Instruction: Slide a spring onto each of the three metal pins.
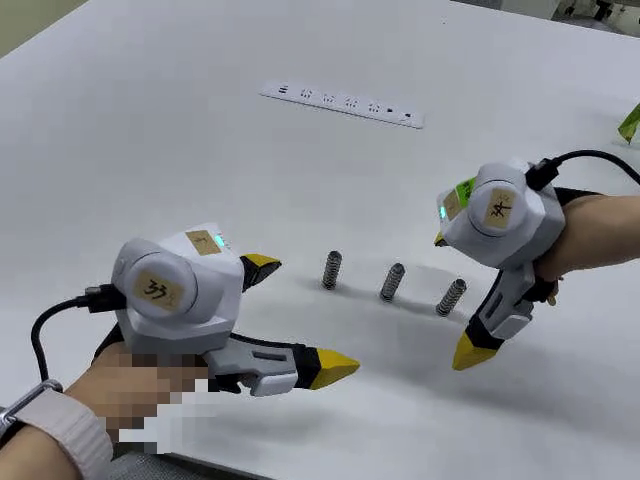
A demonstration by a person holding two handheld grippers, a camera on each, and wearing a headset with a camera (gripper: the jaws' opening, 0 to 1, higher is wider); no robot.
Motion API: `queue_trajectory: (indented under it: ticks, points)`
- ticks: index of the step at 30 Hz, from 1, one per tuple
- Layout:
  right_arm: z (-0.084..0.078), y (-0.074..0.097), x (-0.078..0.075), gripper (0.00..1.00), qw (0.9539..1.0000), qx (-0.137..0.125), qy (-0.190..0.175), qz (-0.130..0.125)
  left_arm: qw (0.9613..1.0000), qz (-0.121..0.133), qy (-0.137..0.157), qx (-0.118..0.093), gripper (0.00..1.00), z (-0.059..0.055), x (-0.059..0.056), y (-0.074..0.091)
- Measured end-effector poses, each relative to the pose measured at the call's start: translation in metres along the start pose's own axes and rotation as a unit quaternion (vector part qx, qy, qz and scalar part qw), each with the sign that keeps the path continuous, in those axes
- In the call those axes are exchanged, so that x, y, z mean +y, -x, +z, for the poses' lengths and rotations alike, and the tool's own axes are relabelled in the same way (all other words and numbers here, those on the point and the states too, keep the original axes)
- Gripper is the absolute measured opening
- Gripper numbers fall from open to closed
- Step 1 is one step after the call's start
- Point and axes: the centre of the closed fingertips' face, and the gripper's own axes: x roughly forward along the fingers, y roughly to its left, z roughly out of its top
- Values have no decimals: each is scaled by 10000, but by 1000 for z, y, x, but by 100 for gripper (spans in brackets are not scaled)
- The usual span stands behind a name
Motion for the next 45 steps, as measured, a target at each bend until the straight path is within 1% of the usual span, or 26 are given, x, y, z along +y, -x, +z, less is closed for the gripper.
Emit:
queue_trajectory:
  ticks: [2, 3, 4, 5, 7, 9, 12, 16, 18, 19, 20, 23, 24, 25, 27, 28, 30, 31, 33, 35, 37, 38, 40, 42, 44, 45]
  points:
    - [3, 1, 2, 99, 9997, -202, -115, -90, 10000, 34, -5, 4, 87, 0, 2, 0]
    - [5, 2, 2, 99, 9990, -357, -174, -182, 10000, 55, 10, -12, 87, -1, 3, 0]
    - [5, 3, 2, 99, 9986, -415, -232, -233, 10000, 69, 32, -20, 87, -1, 4, 1]
    - [6, 4, 1, 99, 9975, -525, -364, -314, 9999, 85, 52, -32, 87, -1, 5, 1]
    - [8, 7, 3, 99, 9960, -670, -466, -351, 9999, 113, 71, -45, 86, -1, 6, 1]
    - [8, 11, 4, 99, 9942, -788, -556, -472, 9999, 140, 65, -40, 86, -1, 6, 1]
    - [7, 15, 8, 99, 9910, -970, -735, -557, 9999, 156, 58, 0, 86, -3, 6, 0]
    - [6, 21, 15, 99, 9854, -1197, -1021, -654, 9998, 166, 45, 25, 86, -5, 7, 0]
    - [7, 24, 20, 99, 9771, -1480, -1353, -716, 9998, 179, 24, 73, 86, -6, 6, -1]
    - [7, 25, 19, 99, 9742, -1573, -1424, -774, 9998, 183, 17, 80, 86, -7, 6, -1]
    - [6, 27, 20, 99, 9699, -1698, -1528, -838, 9998, 186, 25, 90, 86, -7, 7, 0]
    - [4, 34, 25, 99, 9619, -1874, -1750, -950, 9997, 194, 60, 112, 86, -9, 8, -1]
    - [3, 36, 27, 99, 9601, -1908, -1791, -984, 9997, 200, 63, 120, 86, -10, 9, -1]
    - [2, 40, 28, 99, 9554, -1973, -1904, -1096, 9997, 210, 58, 132, 86, -11, 10, -2]
    - [1, 44, 32, 99, 9512, -2050, -1998, -1152, 9996, 227, 44, 153, 86, -10, 10, -2]
    - [0, 46, 35, 99, 9475, -2104, -2090, -1198, 9996, 237, 33, 169, 86, -11, 10, -2]
    - [-3, 48, 39, 99, 9449, -2151, -2139, -1232, 9995, 238, 29, 203, 85, -13, 10, -2]
    - [-7, 49, 41, 99, 9420, -2164, -2235, -1261, 9995, 234, 17, 233, 85, -14, 9, -3]
    - [-10, 50, 46, 99, 9369, -2248, -2328, -1322, 9994, 238, -1, 249, 85, -16, 10, -3]
    - [-12, 50, 50, 99, 9336, -2289, -2422, -1315, 9994, 243, 4, 242, 85, -14, 9, -3]
    - [-18, 50, 54, 99, 9307, -2283, -2498, -1387, 9994, 246, 18, 244, 85, -14, 8, -4]
    - [-21, 49, 56, 99, 9276, -2301, -2583, -1409, 9994, 246, 24, 258, 85, -15, 8, -4]
    - [-25, 50, 60, 99, 9234, -2325, -2693, -1440, 9993, 249, 29, 282, 85, -16, 8, -4]
    - [-29, 49, 67, 99, 9219, -2321, -2746, -1444, 9993, 262, 21, 283, 85, -16, 8, -4]
    - [-35, 48, 73, 99, 9234, -2232, -2753, -1473, 9992, 270, 11, 303, 85, -16, 9, -4]
    - [-36, 48, 75, 99, 9232, -2219, -2761, -1490, 9991, 277, 1, 318, 85, -17, 9, -4]
